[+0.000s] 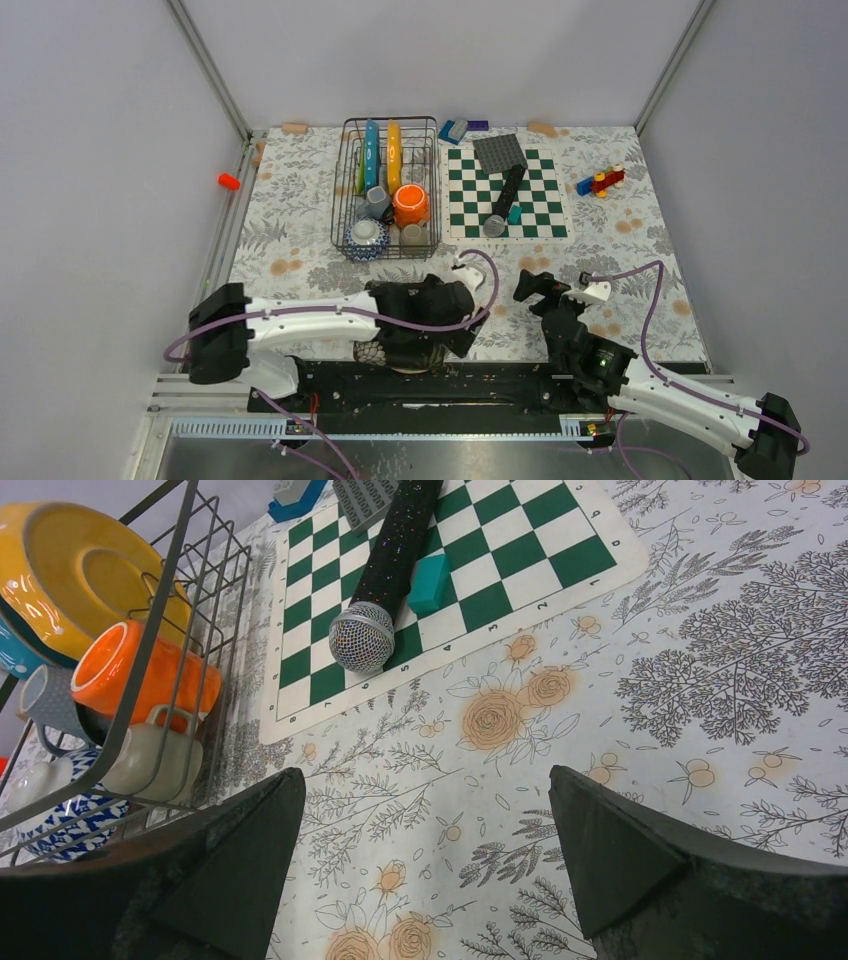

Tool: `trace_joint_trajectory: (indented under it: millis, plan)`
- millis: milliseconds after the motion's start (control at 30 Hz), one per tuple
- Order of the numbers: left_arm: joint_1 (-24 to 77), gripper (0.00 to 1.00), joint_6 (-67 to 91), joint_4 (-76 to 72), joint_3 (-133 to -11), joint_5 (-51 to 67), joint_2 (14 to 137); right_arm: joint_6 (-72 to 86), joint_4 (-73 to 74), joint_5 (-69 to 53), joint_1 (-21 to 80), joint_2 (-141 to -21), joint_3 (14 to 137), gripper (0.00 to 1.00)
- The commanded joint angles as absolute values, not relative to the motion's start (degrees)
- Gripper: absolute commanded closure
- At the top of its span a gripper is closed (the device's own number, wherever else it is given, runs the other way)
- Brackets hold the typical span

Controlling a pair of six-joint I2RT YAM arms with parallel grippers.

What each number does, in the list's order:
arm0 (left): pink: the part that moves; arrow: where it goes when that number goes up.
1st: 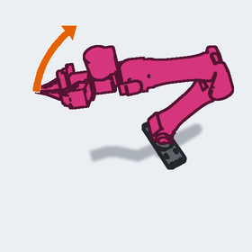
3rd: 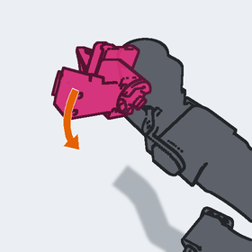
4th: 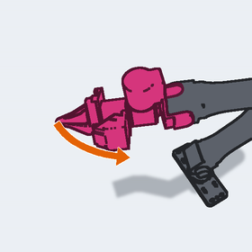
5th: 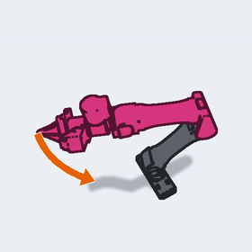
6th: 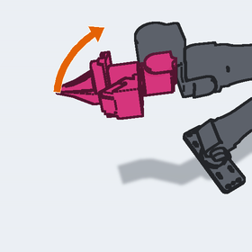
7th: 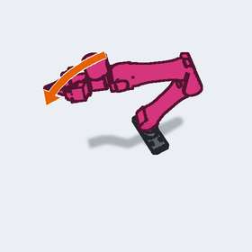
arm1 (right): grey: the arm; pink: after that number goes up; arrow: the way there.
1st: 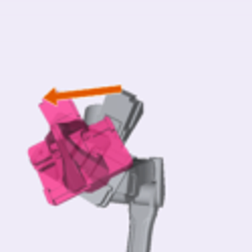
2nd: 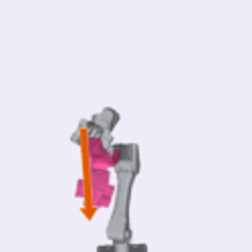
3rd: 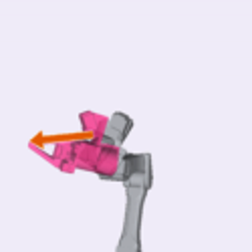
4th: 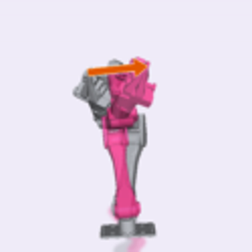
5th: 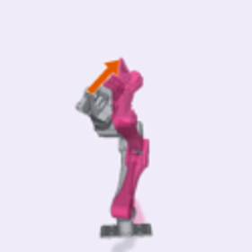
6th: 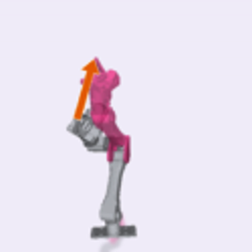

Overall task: Unload the mixed dishes from the dish rack
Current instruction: Place the plate at the center of the board.

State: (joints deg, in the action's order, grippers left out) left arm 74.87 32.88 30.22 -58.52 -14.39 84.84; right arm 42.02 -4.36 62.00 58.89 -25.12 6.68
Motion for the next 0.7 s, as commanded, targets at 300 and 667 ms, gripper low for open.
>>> trace_joint_trajectory:
  millis: [300, 667]
  plan:
    - [57.9, 0.01, 33.0, 18.2, -55.0, -18.5, 63.3, 42.6, -4.9, 63.3, 59.2, -25.7, 6.8, 0.01]
    - [35.3, 0.01, 28.1, 15.5, -67.7, -5.9, 74.1, 28.8, -17.1, 36.3, 59.2, -45.4, 15.1, 0.01]
